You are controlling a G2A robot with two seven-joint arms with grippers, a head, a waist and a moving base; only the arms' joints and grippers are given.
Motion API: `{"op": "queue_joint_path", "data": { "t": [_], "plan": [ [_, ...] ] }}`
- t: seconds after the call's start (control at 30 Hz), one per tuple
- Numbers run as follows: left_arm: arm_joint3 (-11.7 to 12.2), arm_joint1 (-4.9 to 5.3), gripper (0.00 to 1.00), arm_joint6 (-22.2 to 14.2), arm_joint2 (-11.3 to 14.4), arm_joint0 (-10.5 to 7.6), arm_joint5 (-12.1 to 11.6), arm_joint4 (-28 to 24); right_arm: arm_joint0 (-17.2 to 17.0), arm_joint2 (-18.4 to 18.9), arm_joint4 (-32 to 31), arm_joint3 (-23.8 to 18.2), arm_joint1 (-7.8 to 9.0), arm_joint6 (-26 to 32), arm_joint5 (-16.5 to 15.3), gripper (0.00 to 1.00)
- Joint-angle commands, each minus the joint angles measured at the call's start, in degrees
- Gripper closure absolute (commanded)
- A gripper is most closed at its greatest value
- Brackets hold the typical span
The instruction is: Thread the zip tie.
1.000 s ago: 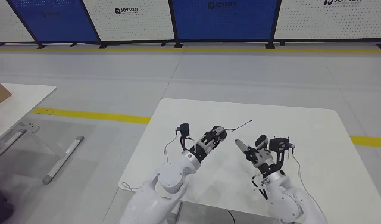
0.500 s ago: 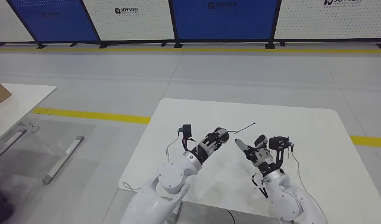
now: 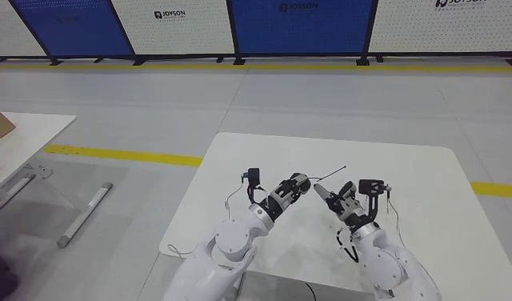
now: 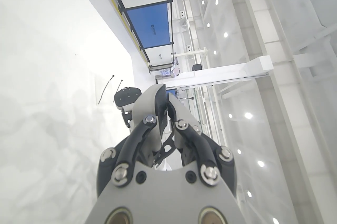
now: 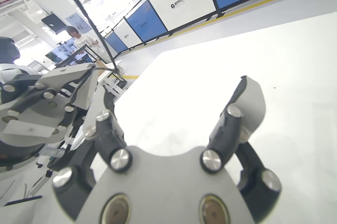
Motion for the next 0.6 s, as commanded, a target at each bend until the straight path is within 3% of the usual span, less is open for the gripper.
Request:
{"op": "queue_joint_path", "data": {
  "t": [0.0,0.13,0.23,0.27,0.33,0.5,0.57],
  "plan": [
    [0.18,-0.05,1.00,0.35,0.32,-0.26,0.04,0.31,-0.02,-0.12,0.36,-0.14,0.00,0.22,0.16,0.00],
    [0.37,-0.10,1.00,0.75,0.66,-0.57,0.10,0.57,0.25,-0.55,0.04,-0.01,-0.05,0.01,1.15,0.00],
    [0.53,-0.11,1.00,1.06,0.76,-0.67,0.09,0.65,0.36,-0.73,-0.19,0.07,-0.07,-0.26,1.62,0.27],
    [0.62,-0.12,1.00,1.15,0.79,-0.71,0.11,0.67,0.38,-0.75,0.02,0.12,-0.07,-0.28,1.57,0.26],
    [0.85,-0.14,1.00,1.51,0.94,-0.82,0.22,0.95,0.50,-0.84,-0.13,0.22,-0.05,-0.11,1.69,0.44],
    [1.45,-0.26,1.00,2.37,1.66,-1.32,0.59,1.83,0.60,-1.45,-0.05,0.12,-0.07,0.43,1.63,0.54],
    [1.69,-0.32,1.00,2.70,2.07,-1.52,0.63,2.30,0.65,-1.64,-0.05,0.07,-0.08,0.64,1.80,0.53]
  ]
}}
